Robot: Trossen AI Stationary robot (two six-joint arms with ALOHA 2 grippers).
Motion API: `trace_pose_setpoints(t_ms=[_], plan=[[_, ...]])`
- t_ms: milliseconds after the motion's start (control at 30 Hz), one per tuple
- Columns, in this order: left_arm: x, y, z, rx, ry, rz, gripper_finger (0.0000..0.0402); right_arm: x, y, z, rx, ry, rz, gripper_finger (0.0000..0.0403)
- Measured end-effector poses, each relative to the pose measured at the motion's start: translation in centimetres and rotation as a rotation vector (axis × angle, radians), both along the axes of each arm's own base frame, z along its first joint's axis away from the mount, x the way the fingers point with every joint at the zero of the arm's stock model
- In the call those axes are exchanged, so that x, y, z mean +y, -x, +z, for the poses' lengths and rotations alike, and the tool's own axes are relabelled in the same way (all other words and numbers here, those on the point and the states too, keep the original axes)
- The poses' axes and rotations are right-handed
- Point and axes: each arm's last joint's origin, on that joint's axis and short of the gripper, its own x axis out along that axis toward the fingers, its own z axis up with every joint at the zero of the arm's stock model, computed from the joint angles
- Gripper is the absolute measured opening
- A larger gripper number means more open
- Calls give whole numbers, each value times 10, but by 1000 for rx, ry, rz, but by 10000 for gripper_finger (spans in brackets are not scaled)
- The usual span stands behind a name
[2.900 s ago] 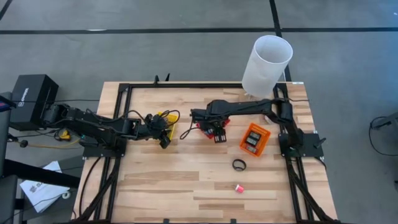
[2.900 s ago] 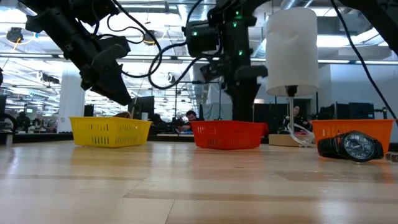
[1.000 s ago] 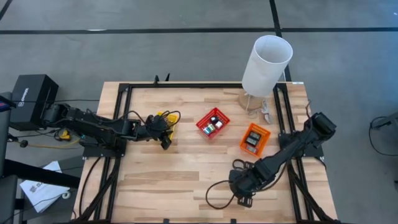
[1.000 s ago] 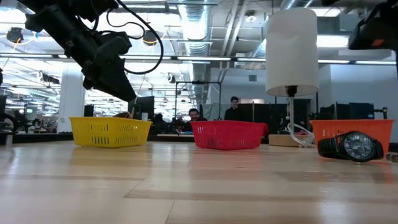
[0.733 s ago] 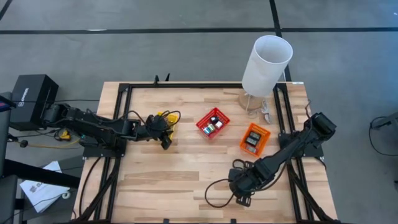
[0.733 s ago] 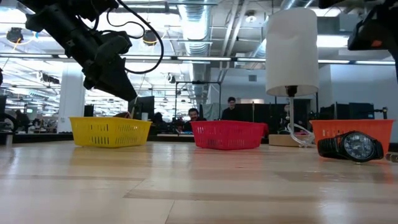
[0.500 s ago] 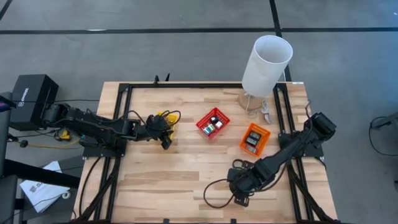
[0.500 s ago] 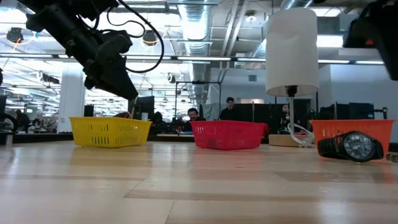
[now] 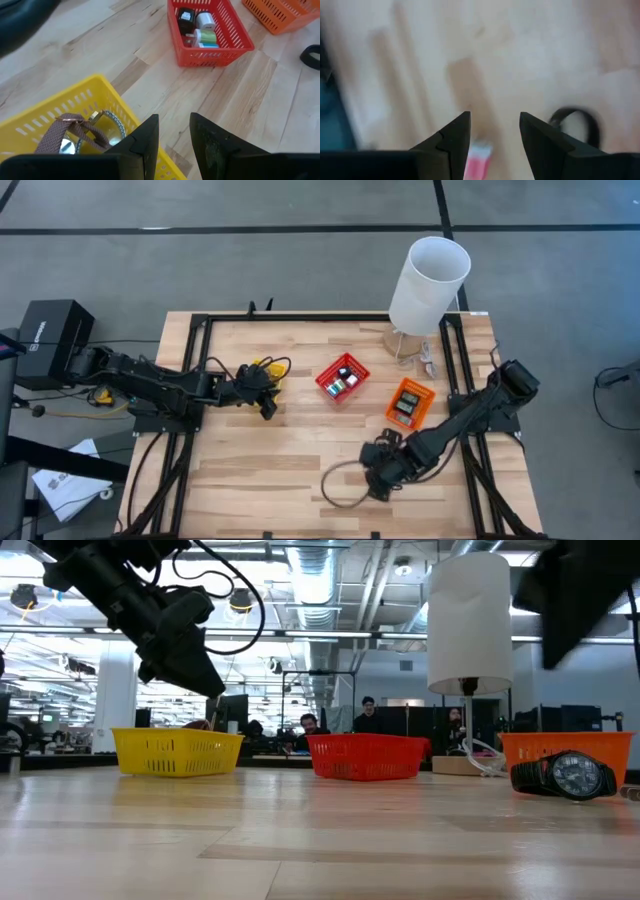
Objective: Pick & Place Office items
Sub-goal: Put the black watch into the yellow bin
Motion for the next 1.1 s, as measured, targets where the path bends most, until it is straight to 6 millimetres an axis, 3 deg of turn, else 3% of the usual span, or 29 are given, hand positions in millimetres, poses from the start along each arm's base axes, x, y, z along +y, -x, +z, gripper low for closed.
trace_pose_setpoints(t_ms=[167, 400, 600, 833, 1100], plan=[[0, -1, 1, -13, 1, 0, 104, -26, -15, 0, -43, 13, -243, 161], [0, -1, 1, -21, 2, 0, 104, -52, -19, -2, 68, -56, -455, 161], [0, -2, 2, -27, 2, 0, 104, -58, -18, -5, 98, -69, -503, 161], [0, -2, 2, -34, 3, 0, 104, -63, -4, -30, 181, -56, -573, 161], [0, -3, 3, -42, 3, 0, 104, -65, 0, -45, 183, -97, -630, 161]])
